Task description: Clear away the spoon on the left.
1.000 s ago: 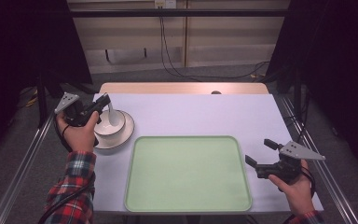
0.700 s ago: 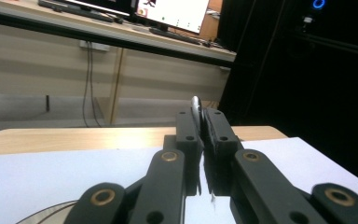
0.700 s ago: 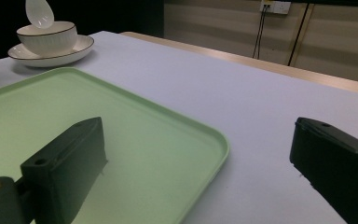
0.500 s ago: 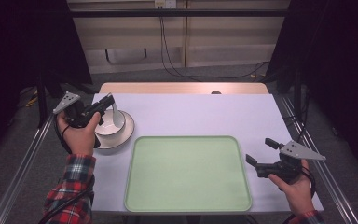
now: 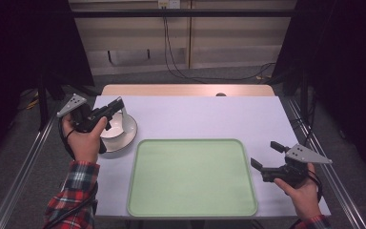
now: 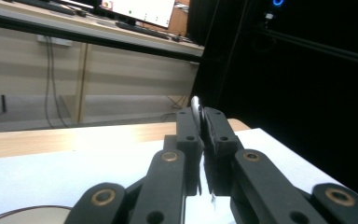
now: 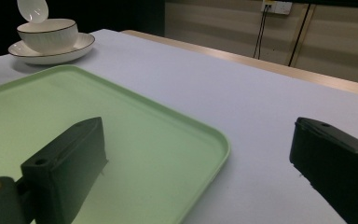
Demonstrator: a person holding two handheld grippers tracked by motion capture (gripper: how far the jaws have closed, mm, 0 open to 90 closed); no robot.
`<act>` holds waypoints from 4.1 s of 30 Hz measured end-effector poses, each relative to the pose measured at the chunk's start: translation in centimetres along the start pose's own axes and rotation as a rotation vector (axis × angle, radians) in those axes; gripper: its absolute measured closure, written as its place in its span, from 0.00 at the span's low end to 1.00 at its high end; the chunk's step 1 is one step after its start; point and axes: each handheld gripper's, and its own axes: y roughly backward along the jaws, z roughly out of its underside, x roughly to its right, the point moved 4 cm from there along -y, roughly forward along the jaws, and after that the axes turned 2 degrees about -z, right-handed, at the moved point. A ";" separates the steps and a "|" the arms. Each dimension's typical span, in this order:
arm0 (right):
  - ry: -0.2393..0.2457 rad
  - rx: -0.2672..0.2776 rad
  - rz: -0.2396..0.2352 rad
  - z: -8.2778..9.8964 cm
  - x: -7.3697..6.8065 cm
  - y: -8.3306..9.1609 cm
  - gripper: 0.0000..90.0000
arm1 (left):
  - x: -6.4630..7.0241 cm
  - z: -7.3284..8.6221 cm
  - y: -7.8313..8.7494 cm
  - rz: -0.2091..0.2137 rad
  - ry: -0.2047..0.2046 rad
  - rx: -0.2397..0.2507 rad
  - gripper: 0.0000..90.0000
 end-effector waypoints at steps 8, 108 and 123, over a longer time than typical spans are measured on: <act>-0.001 -0.002 0.003 0.0 0.0 0.0 0.03 | 0.9 0.7 -0.1 0.049 -0.002 -0.032 0.95; 0.006 -0.015 -0.020 0.0 -0.4 -0.2 0.03 | 6.4 9.4 2.0 0.265 0.001 -0.237 0.95; 0.016 -0.013 -0.020 0.0 -0.4 -0.3 0.03 | 6.8 10.1 2.8 0.286 0.011 -0.260 0.95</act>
